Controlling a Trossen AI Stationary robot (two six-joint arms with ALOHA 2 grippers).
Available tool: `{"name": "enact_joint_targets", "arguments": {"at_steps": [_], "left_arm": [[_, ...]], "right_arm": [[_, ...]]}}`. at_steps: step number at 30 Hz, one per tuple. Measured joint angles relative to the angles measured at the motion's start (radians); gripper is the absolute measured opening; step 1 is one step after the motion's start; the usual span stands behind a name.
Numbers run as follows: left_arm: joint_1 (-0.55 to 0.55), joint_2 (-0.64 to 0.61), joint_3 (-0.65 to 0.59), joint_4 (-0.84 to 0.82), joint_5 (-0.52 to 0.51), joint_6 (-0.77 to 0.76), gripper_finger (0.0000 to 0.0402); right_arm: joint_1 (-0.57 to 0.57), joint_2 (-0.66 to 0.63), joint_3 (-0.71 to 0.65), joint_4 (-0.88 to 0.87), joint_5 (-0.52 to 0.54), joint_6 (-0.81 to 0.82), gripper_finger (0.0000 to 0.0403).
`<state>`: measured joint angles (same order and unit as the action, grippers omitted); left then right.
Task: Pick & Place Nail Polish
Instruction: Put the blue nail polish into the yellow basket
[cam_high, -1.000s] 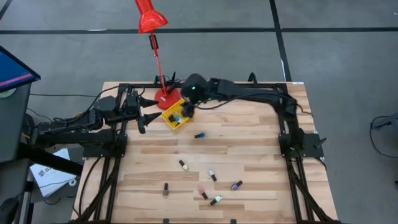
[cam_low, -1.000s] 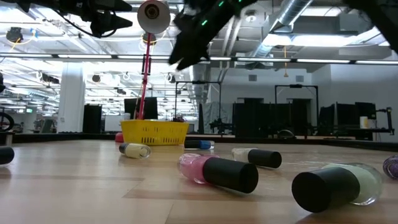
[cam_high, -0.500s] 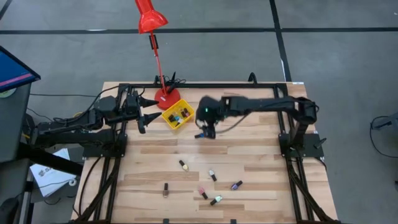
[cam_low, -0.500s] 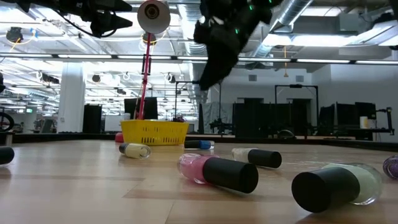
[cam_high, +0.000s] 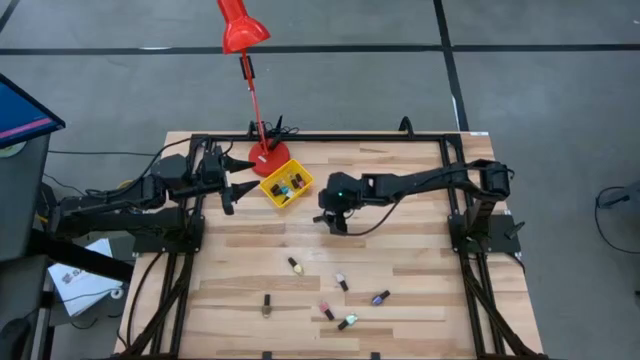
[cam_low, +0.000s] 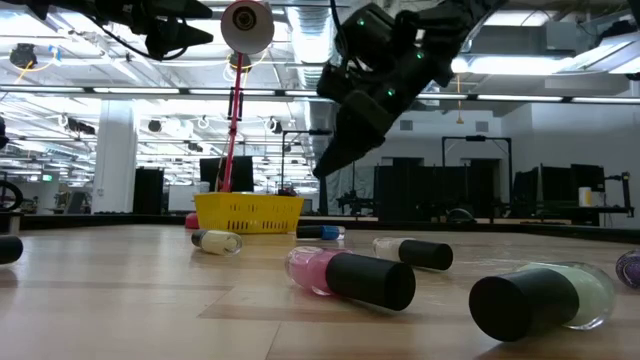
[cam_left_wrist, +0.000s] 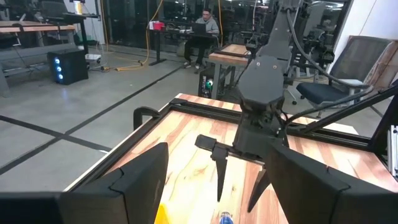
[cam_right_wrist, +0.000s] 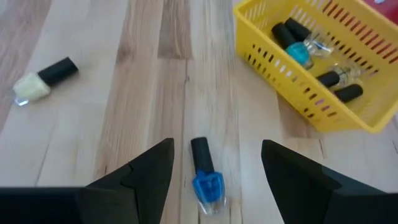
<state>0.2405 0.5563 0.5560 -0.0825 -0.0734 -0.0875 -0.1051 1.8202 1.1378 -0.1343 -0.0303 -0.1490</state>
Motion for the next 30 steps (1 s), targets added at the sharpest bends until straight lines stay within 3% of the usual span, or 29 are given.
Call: {"name": "enact_joint_targets", "arguments": {"at_steps": [5, 15, 20, 23, 30], "left_arm": [[0.000, 0.000, 0.000, 0.000, 0.000, 0.000, 0.0260], [0.000, 0.001, 0.000, -0.002, 0.000, -0.013, 0.0260], [-0.001, 0.009, 0.000, -0.004, -0.001, -0.025, 0.0260], [-0.001, 0.008, 0.000, -0.004, 0.000, -0.025, 0.0259], [-0.001, 0.008, 0.000, -0.004, 0.000, -0.026, 0.0259]], "right_arm": [[-0.002, 0.005, -0.030, 0.023, 0.000, -0.011, 0.0234], [-0.001, 0.179, -0.013, 0.080, 0.000, 0.034, 0.0234], [-0.002, 0.195, 0.002, 0.069, -0.008, 0.055, 0.0233], [-0.002, 0.194, 0.002, 0.067, -0.009, 0.048, 0.0213], [-0.006, 0.189, 0.001, 0.049, -0.013, 0.049, 0.0123]]}}
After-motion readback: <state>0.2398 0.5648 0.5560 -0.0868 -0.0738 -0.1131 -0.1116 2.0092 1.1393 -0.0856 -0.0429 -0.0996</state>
